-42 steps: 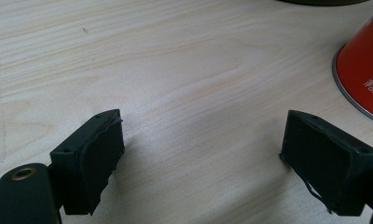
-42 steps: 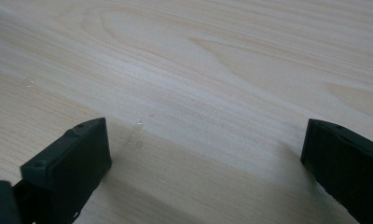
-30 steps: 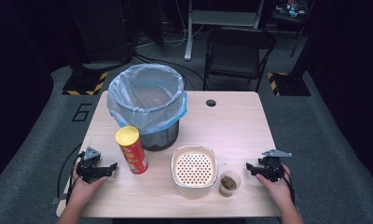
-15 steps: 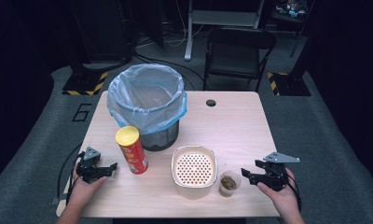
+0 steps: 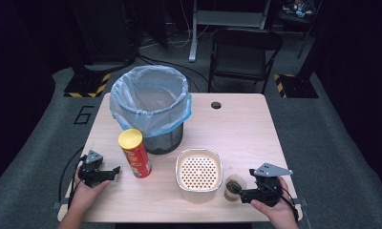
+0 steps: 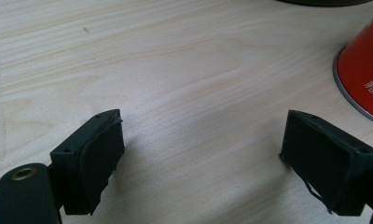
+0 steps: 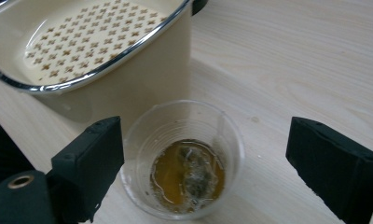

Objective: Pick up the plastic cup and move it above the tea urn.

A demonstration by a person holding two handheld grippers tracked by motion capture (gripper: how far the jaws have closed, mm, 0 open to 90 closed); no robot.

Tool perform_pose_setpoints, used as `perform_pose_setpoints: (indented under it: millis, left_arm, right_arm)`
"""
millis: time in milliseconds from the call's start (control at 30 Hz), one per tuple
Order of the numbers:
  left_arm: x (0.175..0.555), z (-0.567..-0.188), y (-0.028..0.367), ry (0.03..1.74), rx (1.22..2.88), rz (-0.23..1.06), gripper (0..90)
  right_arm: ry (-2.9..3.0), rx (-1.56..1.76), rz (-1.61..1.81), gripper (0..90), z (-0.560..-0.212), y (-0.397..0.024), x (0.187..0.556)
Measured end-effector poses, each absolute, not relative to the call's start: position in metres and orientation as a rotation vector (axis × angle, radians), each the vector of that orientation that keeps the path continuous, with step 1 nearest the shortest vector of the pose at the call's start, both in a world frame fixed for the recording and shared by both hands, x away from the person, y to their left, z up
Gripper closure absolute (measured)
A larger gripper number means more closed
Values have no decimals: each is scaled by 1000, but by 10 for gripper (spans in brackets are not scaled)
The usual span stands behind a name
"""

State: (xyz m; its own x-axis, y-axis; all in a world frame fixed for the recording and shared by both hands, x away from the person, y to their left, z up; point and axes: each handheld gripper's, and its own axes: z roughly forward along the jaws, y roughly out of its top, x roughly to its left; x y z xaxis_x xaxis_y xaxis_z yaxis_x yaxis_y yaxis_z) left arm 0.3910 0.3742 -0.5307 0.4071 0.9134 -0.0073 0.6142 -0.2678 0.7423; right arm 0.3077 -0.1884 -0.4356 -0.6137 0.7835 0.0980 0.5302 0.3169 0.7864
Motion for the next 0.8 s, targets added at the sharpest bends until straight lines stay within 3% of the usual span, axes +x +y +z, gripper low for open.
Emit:
perform_pose_setpoints:
  millis: [800]
  left_arm:
    - [391,-530,375,1295,2001,558,127]
  right_arm:
    - [2248,1177,1020,141,-474,-159,307]
